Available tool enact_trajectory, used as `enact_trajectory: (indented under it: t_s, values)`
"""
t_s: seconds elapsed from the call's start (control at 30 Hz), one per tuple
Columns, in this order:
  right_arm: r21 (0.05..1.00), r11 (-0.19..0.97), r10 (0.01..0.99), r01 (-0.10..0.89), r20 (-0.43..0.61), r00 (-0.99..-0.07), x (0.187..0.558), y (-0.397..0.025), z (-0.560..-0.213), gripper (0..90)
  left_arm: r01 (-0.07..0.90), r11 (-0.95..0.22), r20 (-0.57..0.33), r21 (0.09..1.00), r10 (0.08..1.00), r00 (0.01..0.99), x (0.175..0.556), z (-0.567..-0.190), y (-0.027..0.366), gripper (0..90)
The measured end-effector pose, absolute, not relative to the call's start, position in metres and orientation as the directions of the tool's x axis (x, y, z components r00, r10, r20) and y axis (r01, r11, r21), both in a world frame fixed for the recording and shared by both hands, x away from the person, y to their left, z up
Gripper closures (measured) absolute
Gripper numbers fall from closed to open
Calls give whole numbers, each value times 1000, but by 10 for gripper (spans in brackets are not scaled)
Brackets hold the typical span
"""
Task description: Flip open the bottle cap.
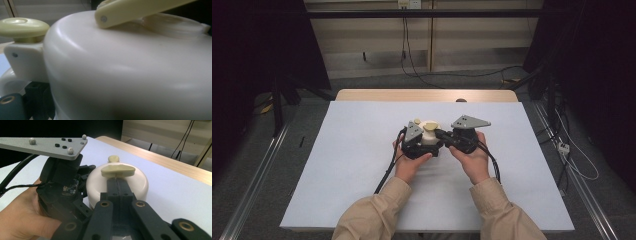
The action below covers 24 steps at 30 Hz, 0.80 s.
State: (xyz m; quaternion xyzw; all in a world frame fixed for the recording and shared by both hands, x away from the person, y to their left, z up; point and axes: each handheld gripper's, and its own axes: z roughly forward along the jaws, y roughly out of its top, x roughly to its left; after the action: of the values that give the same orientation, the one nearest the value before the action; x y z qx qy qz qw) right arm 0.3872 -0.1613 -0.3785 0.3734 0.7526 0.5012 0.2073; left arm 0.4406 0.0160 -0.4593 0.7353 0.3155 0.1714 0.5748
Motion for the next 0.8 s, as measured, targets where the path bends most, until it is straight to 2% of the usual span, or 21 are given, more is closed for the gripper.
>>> enact_trajectory:
  t_s: [0.8]
  values:
    - [911, 235, 773, 338, 36, -634, 391, -157, -372, 900, 266, -143, -108, 953, 662, 741, 440, -459, 16, 58]
